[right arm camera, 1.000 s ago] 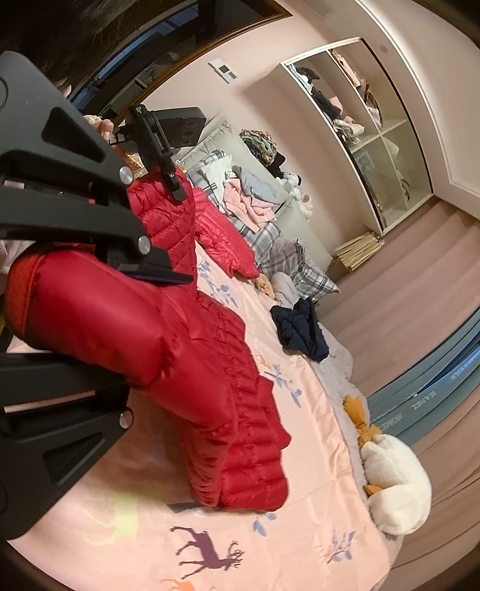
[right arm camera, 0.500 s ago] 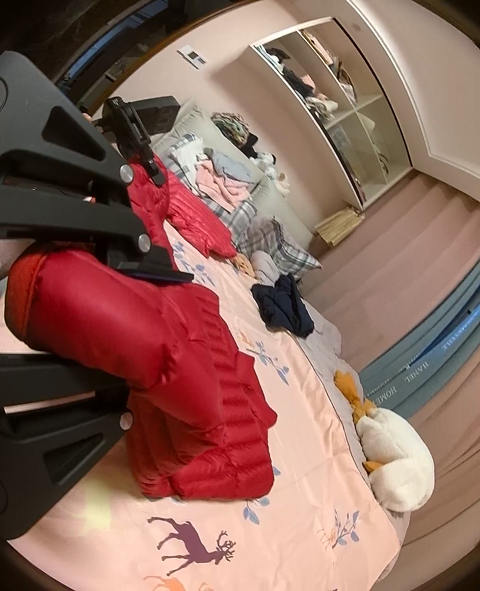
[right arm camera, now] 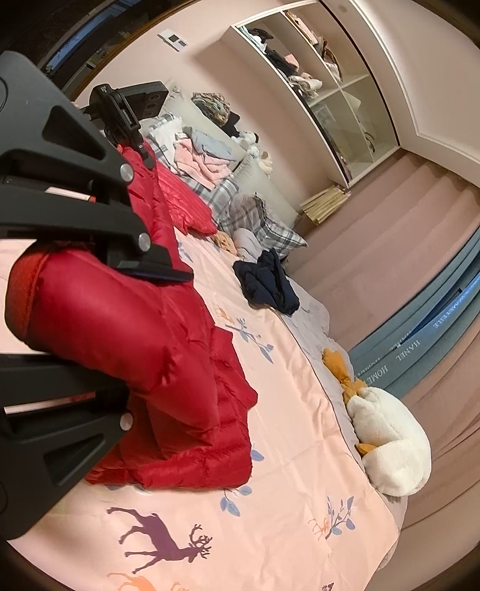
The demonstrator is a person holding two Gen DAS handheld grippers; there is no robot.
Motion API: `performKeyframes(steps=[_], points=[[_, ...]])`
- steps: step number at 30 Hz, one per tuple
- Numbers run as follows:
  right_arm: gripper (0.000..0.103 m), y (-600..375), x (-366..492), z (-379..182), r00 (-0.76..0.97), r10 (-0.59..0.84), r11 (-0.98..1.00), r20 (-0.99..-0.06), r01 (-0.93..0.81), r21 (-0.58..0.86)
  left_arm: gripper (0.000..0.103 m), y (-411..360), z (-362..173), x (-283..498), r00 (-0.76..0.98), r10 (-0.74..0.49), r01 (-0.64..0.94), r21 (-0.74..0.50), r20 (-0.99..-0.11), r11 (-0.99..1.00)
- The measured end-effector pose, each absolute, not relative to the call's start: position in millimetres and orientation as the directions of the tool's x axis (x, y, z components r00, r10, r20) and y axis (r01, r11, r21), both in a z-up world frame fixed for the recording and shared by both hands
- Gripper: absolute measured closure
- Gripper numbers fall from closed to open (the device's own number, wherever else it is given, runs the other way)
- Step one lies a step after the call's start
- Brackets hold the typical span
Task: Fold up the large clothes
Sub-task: 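Carry the hem over the jacket body toward the collar with both grippers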
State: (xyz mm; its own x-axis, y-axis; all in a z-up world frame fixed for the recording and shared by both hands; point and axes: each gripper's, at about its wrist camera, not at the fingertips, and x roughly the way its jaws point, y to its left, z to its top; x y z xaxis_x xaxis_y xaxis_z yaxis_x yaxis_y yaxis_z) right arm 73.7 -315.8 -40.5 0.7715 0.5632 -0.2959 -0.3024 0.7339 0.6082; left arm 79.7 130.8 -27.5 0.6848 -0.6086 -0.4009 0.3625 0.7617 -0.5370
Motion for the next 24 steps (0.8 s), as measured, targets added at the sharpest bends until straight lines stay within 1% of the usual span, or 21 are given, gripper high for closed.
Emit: performKeyframes(steps=[5, 11, 14, 20, 24], points=[[0.087, -318.3, 88.8, -44.2, 0.777, 0.551, 0.737, -0.304, -0.284, 0.613, 0.088, 125.1, -27.4, 97.8, 0.690, -0.591, 0.355, -0.515, -0.419, 0.780], [0.087, -321.3, 110.0, -51.3, 0.782, 0.526, 0.758, -0.334, -0.253, 0.601, 0.088, 117.2, -31.8, 123.4, 0.687, -0.569, 0.343, -0.490, -0.451, 0.802], [0.087, -322.2, 122.3, -58.1, 0.785, 0.506, 0.775, -0.358, -0.230, 0.589, 0.088, 111.3, -37.5, 138.7, 0.691, -0.547, 0.330, -0.468, -0.472, 0.820], [0.087, -324.9, 143.1, -73.4, 0.782, 0.470, 0.804, -0.409, -0.189, 0.564, 0.088, 102.8, -52.6, 167.2, 0.677, -0.534, 0.299, -0.473, -0.507, 0.829], [0.087, -325.5, 160.3, -85.0, 0.778, 0.447, 0.820, -0.442, -0.158, 0.550, 0.088, 96.1, -64.5, 191.7, 0.663, -0.514, 0.267, -0.469, -0.545, 0.842]])
